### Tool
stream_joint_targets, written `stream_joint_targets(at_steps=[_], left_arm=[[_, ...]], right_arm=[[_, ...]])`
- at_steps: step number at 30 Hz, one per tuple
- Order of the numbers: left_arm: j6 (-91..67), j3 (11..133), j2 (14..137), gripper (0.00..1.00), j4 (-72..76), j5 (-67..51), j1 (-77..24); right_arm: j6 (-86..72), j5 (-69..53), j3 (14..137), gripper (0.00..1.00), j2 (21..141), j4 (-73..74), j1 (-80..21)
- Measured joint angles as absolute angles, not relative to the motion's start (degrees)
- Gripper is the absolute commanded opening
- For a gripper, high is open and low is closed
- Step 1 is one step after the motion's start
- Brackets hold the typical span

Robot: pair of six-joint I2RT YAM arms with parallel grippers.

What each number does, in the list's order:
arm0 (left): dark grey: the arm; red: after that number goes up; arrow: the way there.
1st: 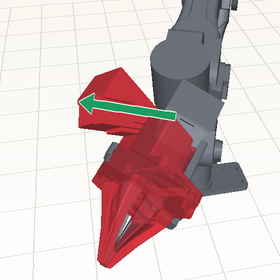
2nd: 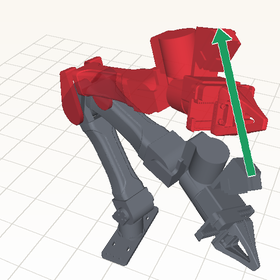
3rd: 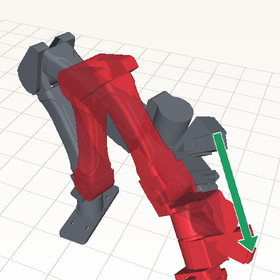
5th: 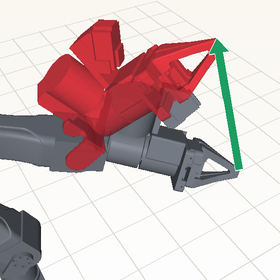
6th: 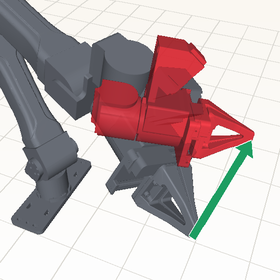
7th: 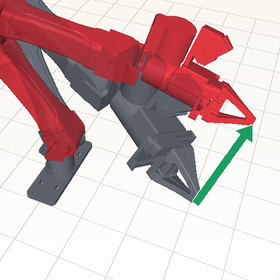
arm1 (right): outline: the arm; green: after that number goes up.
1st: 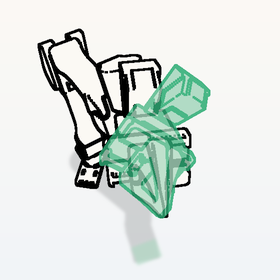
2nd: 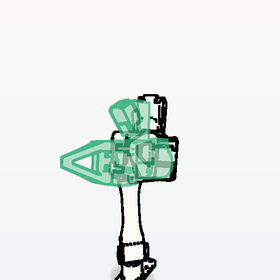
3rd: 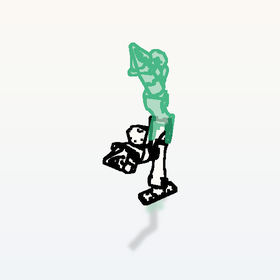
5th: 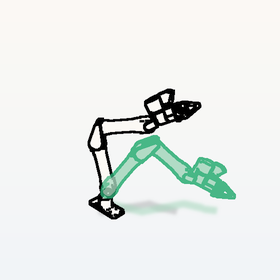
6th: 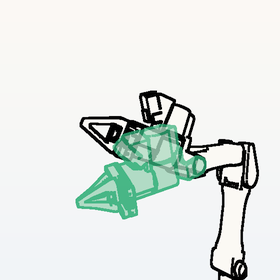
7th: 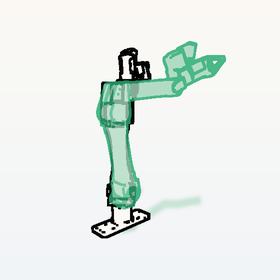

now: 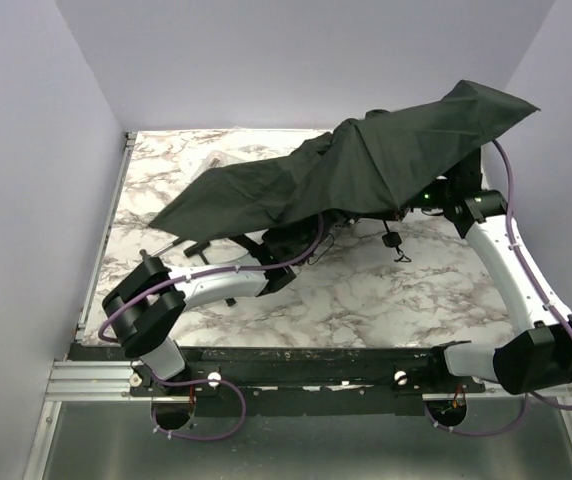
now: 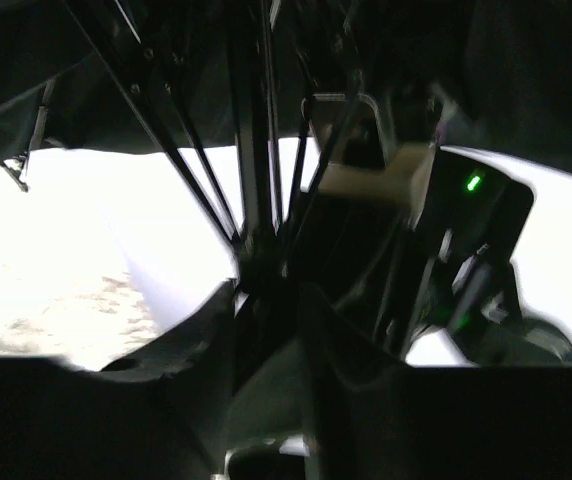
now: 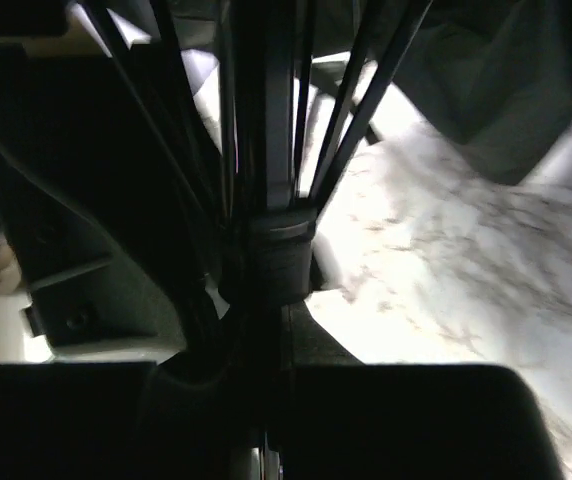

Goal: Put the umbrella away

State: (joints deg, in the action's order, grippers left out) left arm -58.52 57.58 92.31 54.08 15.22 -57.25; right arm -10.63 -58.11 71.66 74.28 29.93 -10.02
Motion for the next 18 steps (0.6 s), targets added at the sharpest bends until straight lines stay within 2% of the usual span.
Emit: stream_joint_targets(at_steps=[2,6,10,13,18], left_arm=[[-58.1,55.4,91.5,0.71,55.1,14.9,-57.6],[-53.6,47.8,85.0,0.75,52.2,5.0,-59.3],[-47.6,37.7,71.5,0.75,43.9,-11.2,-65.3],[-42.3,32.3,61.1,0.75,37.7,-21.2,-66.2],[-30.8,33.2,44.8,0.84,18.4,-33.1,-66.5]], right_arm=[[-9.5,-56.1,71.4,0.00,73.6,30.2,-8.8],[-6.2,-53.3,73.5,0.00,74.2,33.4,-5.3],[-0.8,-48.0,83.9,0.00,79.0,34.1,-2.4],[2.7,-47.1,91.3,0.00,81.9,36.0,-2.1],[10.7,-47.4,105.9,0.00,88.3,45.8,-2.3]])
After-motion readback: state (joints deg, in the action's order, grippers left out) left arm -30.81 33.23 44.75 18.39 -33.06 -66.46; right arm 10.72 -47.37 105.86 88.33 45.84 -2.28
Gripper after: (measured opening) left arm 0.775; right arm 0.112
